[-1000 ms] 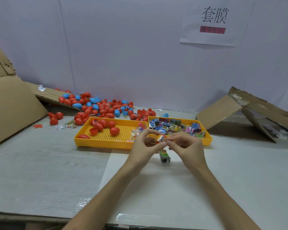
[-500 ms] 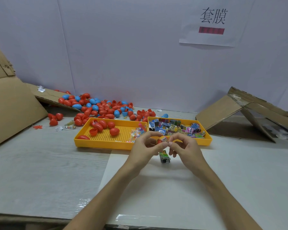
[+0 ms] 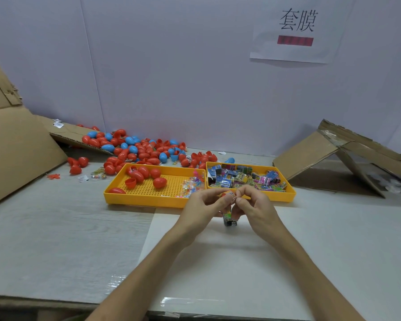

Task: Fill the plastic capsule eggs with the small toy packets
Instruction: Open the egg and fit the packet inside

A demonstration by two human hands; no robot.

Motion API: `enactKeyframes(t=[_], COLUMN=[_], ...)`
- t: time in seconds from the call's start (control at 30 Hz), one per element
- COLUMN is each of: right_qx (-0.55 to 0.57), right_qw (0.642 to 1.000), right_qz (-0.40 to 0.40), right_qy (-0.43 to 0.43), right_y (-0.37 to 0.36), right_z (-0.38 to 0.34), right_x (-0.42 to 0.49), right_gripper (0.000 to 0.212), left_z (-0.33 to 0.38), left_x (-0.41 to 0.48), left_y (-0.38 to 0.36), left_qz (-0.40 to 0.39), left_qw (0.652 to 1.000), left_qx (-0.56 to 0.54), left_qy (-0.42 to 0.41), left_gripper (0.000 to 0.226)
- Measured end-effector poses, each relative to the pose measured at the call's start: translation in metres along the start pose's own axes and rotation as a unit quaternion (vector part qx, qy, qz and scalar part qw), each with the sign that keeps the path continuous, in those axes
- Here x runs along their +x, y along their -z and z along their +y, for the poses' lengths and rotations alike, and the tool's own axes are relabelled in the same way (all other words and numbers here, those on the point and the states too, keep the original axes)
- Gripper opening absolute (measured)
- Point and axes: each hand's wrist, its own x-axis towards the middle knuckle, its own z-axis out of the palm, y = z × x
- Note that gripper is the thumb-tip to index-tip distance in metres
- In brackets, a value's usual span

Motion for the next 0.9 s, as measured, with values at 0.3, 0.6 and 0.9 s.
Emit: enactKeyframes(t=[0.3,0.6,0.9], right_qx=[0.013,0.023,0.036], right_qw=[1.000,1.000,0.999], right_qz=[-0.008,-0.012,-0.016], right_qy=[0.000,-0.001,-0.007], right_y=[-0.0009,-0.0016,-0.0016], right_z=[-0.0005,0.0001,-0.0011], right_x=[0.0001,0.0009,0.0002], right_gripper=[0.015,0.010,0.008], left_z=[0.0004,-0.0012,-0.0017], left_x=[-0.0005,0.0009,0.0004], left_y=[-0.0022,-0.0011,-0.0022], left_qz=[-0.013,-0.021,-0.014], left_qw=[1.000,1.000,1.000], left_qx=[0.007,0.009,0.011], left_qy=[0.002,0.001,-0.008], left_gripper=[0.015,0.016,0.015])
